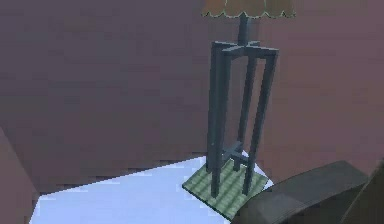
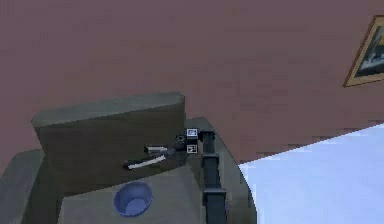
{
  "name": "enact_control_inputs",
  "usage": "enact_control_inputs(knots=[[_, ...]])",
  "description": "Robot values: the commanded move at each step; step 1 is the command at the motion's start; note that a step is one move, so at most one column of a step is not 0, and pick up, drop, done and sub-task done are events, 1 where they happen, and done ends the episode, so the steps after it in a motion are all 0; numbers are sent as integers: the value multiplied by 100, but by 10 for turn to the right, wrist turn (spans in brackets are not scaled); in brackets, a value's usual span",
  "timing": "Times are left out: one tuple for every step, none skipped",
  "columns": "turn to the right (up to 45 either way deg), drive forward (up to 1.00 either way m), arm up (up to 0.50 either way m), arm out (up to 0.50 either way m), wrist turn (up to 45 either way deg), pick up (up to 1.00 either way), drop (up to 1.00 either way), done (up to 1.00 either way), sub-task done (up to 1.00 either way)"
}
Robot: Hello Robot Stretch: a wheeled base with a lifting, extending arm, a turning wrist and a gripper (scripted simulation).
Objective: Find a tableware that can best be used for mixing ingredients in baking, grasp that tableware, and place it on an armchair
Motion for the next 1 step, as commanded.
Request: enact_control_inputs(knots=[[0, 0, 0, -8, 0, 0, 0, 0, 0]])
